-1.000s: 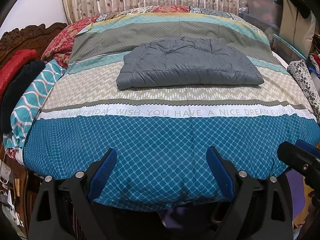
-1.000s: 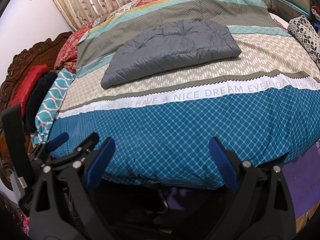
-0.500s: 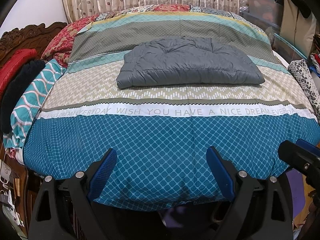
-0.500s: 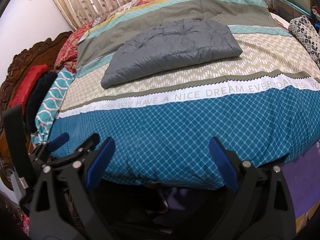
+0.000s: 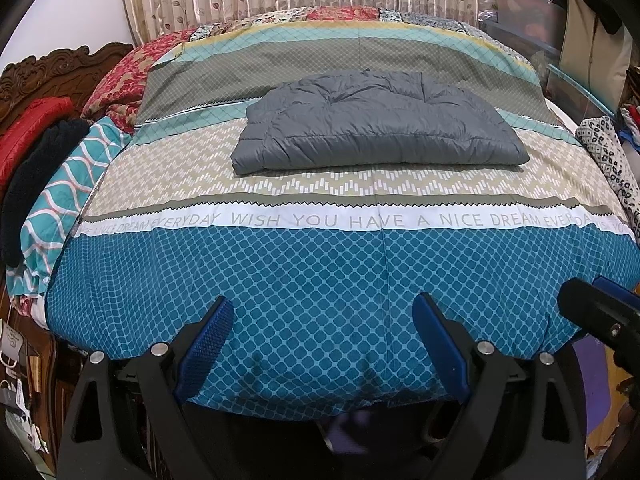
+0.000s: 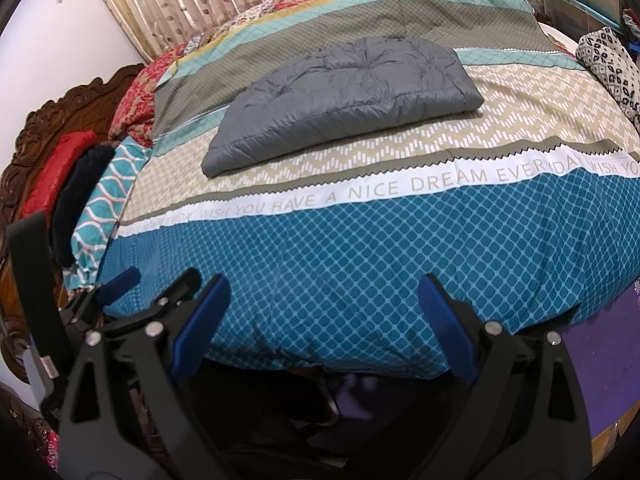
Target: Fold large clothes
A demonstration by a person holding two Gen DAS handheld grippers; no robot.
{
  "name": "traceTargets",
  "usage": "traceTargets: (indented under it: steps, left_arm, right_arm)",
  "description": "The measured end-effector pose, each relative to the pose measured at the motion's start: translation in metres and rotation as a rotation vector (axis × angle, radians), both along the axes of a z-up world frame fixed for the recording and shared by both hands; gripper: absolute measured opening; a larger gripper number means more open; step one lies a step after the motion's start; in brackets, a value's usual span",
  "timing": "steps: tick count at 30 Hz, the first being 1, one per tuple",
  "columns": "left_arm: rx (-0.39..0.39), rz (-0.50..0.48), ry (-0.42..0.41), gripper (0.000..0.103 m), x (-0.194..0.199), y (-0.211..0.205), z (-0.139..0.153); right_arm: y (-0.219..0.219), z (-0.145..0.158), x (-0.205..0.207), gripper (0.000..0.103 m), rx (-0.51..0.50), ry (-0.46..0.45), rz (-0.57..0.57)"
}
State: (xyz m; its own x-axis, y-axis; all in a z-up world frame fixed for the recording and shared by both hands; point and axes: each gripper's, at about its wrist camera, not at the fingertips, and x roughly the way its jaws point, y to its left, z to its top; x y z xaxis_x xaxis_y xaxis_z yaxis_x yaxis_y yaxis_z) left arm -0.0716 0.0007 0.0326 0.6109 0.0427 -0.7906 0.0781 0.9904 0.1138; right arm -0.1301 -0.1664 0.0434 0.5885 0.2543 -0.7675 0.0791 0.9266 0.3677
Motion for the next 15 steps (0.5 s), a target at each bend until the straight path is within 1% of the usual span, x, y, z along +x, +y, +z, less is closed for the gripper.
traceTargets:
  steps: [15]
  left_arm:
    - [-0.005,-0.002,0.016,0.007,-0.0003,-0.0023,-0.0035]
  right_arm:
    - [0.0045,-0.0028,-0.0021,0.091,0.004,0.008,-0.003]
